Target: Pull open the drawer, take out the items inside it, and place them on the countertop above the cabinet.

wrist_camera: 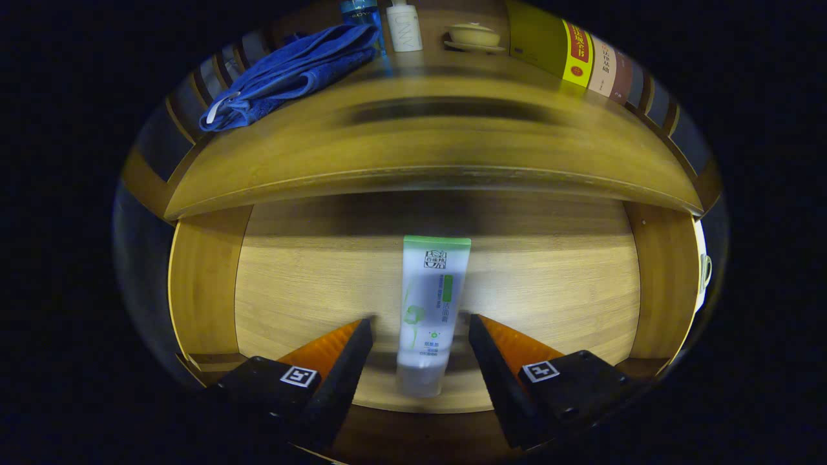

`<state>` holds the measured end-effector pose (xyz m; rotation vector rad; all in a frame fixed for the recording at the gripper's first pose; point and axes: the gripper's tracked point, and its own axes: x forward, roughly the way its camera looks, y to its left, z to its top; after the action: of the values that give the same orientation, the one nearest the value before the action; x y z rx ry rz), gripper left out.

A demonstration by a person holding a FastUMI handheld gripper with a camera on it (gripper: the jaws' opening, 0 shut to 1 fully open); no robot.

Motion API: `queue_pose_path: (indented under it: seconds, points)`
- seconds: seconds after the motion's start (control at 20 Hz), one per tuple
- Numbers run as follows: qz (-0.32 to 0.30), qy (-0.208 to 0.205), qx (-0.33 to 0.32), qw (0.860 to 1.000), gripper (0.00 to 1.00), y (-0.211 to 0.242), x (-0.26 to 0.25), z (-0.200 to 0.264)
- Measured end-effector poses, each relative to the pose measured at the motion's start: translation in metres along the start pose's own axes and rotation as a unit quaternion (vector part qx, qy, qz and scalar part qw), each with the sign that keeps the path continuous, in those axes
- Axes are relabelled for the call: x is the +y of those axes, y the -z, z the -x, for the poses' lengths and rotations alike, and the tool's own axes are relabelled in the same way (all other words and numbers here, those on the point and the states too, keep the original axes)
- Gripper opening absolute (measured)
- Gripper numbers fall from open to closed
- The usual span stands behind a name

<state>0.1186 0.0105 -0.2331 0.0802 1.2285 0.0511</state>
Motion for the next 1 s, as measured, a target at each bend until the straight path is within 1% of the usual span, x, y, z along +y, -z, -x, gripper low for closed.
queue_pose_path:
  seconds: [0.1, 0.25, 0.35, 0.5, 0.65, 0.75, 0.8, 0.85, 1.0]
  points:
    - [0.001, 0.003, 0.003, 1.0, 0.93, 0.002, -0.001, -0.002]
    - [0.001, 0.009, 0.006, 1.0, 0.66, 0.001, -0.004, 0.0]
    - [-0.002, 0.006, -0.003, 1.0, 0.62, -0.009, -0.002, 0.005]
    - [-0.011, -0.011, -0.017, 1.0, 0.56, -0.022, 0.007, 0.019]
    - [-0.013, -0.012, -0.047, 0.999, 0.56, -0.046, 0.013, 0.041]
    - [-0.01, -0.014, -0.069, 0.997, 0.56, -0.066, 0.017, 0.064]
    - [-0.01, -0.017, -0.078, 0.997, 0.56, -0.039, 0.006, 0.057]
    - [-0.013, -0.022, -0.09, 0.996, 0.56, -0.052, 0.007, 0.076]
    - [-0.014, -0.037, -0.115, 0.993, 0.56, -0.052, 0.01, 0.108]
